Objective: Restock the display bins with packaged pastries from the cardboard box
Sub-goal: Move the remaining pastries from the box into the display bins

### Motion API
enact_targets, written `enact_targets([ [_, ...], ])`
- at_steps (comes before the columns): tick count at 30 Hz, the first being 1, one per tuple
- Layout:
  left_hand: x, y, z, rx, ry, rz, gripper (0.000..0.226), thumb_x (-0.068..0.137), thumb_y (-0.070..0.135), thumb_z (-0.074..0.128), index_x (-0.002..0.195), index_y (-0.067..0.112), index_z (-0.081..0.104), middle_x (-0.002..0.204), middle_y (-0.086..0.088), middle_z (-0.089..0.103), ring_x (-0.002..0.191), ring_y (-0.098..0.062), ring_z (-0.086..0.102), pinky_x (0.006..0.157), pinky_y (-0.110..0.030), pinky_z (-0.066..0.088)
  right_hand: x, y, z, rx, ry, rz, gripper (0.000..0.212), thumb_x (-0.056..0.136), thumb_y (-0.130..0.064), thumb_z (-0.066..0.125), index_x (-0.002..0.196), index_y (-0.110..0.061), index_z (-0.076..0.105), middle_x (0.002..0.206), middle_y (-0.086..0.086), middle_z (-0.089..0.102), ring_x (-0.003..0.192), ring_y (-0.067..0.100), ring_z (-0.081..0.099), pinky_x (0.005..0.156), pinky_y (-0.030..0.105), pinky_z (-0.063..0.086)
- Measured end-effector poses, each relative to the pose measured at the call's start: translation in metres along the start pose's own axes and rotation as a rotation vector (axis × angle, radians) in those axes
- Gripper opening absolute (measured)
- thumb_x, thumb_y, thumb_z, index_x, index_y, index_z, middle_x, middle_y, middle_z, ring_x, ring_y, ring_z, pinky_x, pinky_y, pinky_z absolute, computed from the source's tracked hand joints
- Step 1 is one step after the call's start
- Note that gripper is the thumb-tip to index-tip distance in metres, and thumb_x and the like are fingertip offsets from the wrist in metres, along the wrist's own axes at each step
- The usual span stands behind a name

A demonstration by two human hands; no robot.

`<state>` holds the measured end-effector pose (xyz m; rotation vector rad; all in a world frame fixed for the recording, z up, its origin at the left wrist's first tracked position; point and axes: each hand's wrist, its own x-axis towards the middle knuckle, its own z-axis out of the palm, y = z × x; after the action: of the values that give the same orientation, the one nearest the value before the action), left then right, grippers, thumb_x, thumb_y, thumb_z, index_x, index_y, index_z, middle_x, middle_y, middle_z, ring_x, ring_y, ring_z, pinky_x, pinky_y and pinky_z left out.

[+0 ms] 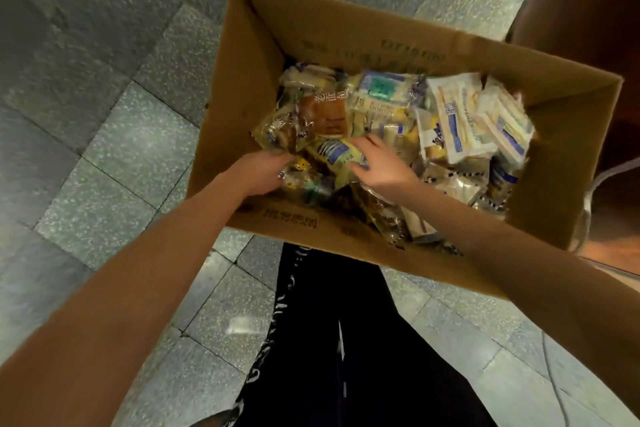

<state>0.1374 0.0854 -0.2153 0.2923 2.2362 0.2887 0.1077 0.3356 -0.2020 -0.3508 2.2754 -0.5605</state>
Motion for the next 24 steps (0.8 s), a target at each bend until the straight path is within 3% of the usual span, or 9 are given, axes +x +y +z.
enact_targets([
  [2, 0.013, -0.004, 0.005, 0.073, -0.031, 0.045, 0.056, 0.096, 0.021, 0.057, 0.148, 0.023, 0.037, 0.149, -0.007, 0.044, 0.131, -0.027, 0.045, 0.101, -0.041, 0.043, 0.019, 0.001, 0.0, 0.006, 0.055, 0.007, 0.052, 0.1, -0.03, 0.049, 0.149, -0.022, 0.033, 0.154, 0.009, 0.032, 0.139, 0.03, 0.035, 0.113, 0.048, 0.034],
  [7, 0.037, -0.018, 0.024, 0.271, -0.055, 0.197, 0.051, 0.099, 0.026, 0.047, 0.149, 0.025, 0.034, 0.146, -0.007, 0.044, 0.129, -0.026, 0.043, 0.093, -0.036, 0.044, 0.078, -0.007, -0.012, -0.042, 0.293, -0.112, 0.05, 0.097, -0.027, 0.055, 0.144, -0.017, 0.042, 0.145, 0.009, 0.042, 0.133, 0.029, 0.042, 0.111, 0.046, 0.038],
  [12, 0.047, -0.034, 0.043, 0.344, -0.038, 0.297, 0.055, 0.099, 0.021, 0.046, 0.152, 0.026, 0.031, 0.149, -0.005, 0.043, 0.136, -0.023, 0.036, 0.099, -0.035, 0.04, 0.133, -0.019, -0.007, -0.161, 0.269, -0.162, 0.055, 0.098, -0.028, 0.054, 0.149, -0.017, 0.037, 0.148, 0.012, 0.037, 0.135, 0.032, 0.038, 0.111, 0.046, 0.037],
  [17, 0.056, -0.041, 0.053, 0.307, -0.057, 0.279, 0.057, 0.097, 0.025, 0.053, 0.151, 0.029, 0.033, 0.146, 0.004, 0.046, 0.132, -0.017, 0.036, 0.1, -0.033, 0.036, 0.161, -0.016, 0.004, -0.258, 0.224, -0.189, 0.051, 0.099, -0.033, 0.05, 0.149, -0.029, 0.036, 0.156, 0.013, 0.027, 0.142, 0.038, 0.028, 0.117, 0.052, 0.023],
  [20, 0.059, -0.044, 0.057, 0.197, -0.006, 0.25, 0.041, 0.097, 0.03, 0.056, 0.137, 0.025, 0.051, 0.132, 0.004, 0.056, 0.121, -0.015, 0.043, 0.095, -0.031, 0.036, 0.168, -0.01, 0.005, -0.318, 0.247, -0.202, 0.049, 0.101, -0.038, 0.045, 0.148, -0.027, 0.036, 0.156, 0.014, 0.028, 0.141, 0.039, 0.03, 0.115, 0.052, 0.025],
  [24, 0.054, -0.044, 0.058, 0.011, 0.004, 0.172, 0.012, 0.094, 0.021, 0.061, 0.106, 0.02, 0.062, 0.112, 0.001, 0.061, 0.106, -0.018, 0.054, 0.084, -0.032, 0.04, 0.174, -0.008, 0.003, -0.288, 0.28, -0.123, 0.05, 0.102, -0.038, 0.042, 0.148, -0.02, 0.035, 0.144, 0.017, 0.041, 0.13, 0.038, 0.043, 0.105, 0.05, 0.041],
])
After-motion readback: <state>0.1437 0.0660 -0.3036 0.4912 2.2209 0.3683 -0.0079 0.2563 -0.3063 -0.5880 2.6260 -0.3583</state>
